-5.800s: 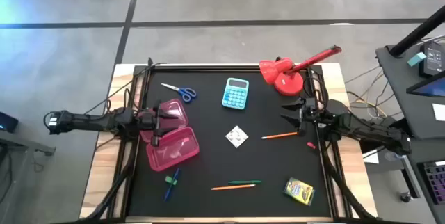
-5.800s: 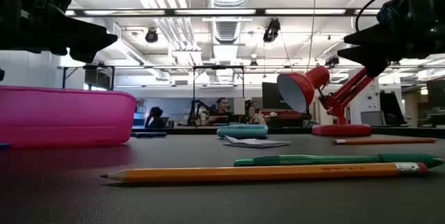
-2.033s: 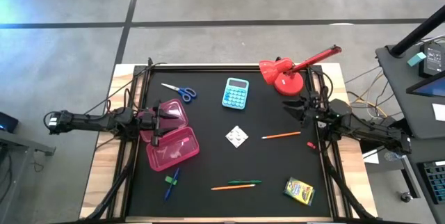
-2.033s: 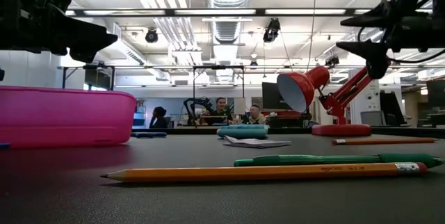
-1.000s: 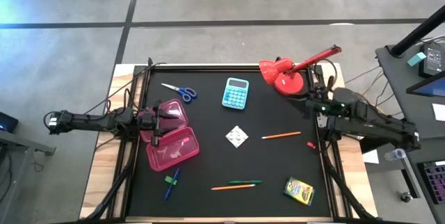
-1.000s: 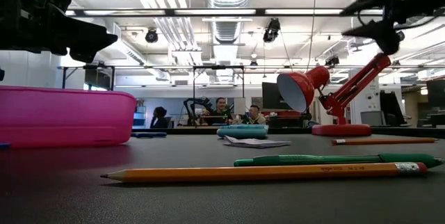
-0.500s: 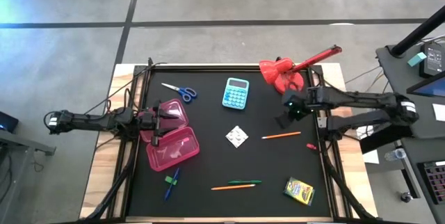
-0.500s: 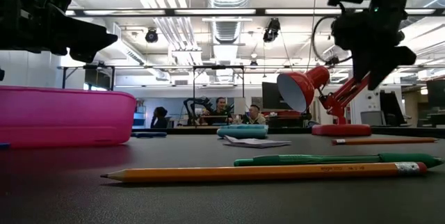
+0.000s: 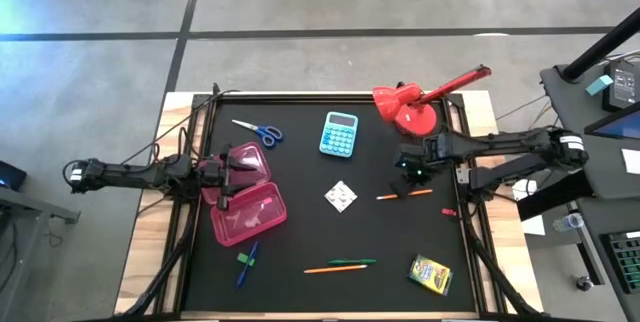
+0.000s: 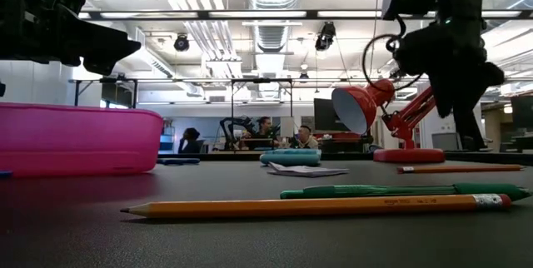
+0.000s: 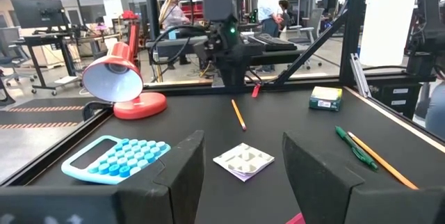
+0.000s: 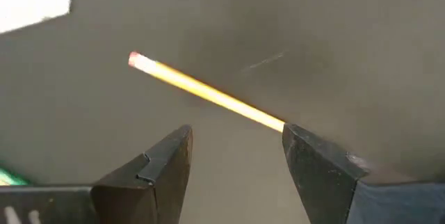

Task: Pack school essentials
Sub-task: Put the top orange pencil into the red supply box

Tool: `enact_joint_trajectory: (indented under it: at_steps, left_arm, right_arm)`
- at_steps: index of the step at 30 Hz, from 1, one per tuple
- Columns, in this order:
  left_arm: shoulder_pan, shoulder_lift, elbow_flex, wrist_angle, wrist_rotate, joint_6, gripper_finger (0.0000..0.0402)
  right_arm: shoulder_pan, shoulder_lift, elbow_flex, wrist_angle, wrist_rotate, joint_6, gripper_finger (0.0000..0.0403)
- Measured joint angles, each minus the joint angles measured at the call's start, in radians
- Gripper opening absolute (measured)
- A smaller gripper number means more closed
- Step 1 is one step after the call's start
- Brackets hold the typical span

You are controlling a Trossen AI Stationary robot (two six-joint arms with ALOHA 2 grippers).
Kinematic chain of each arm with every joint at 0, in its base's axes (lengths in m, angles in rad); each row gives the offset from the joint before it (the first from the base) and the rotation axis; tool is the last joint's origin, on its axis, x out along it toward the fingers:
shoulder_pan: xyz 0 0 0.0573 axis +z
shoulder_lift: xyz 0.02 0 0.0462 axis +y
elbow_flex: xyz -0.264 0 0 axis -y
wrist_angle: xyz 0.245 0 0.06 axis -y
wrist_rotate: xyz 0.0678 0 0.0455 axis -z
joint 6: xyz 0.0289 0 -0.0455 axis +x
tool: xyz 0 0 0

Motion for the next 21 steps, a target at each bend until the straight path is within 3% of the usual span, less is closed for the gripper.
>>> enact_joint_trajectory:
  at_steps: [9, 21]
  left_arm:
    - [0.0, 0.0, 0.0, 0.0, 0.0, 0.0, 0.0176]
    - [0.0, -0.001, 0.0, 0.0, 0.0, 0.0, 0.0176]
  right_arm:
    - [0.057, 0.085, 0.001, 0.052, 0.002, -0.367, 0.0215]
    - [0.096, 0.293, 0.001, 0.126, 0.009, -0.528, 0.0214]
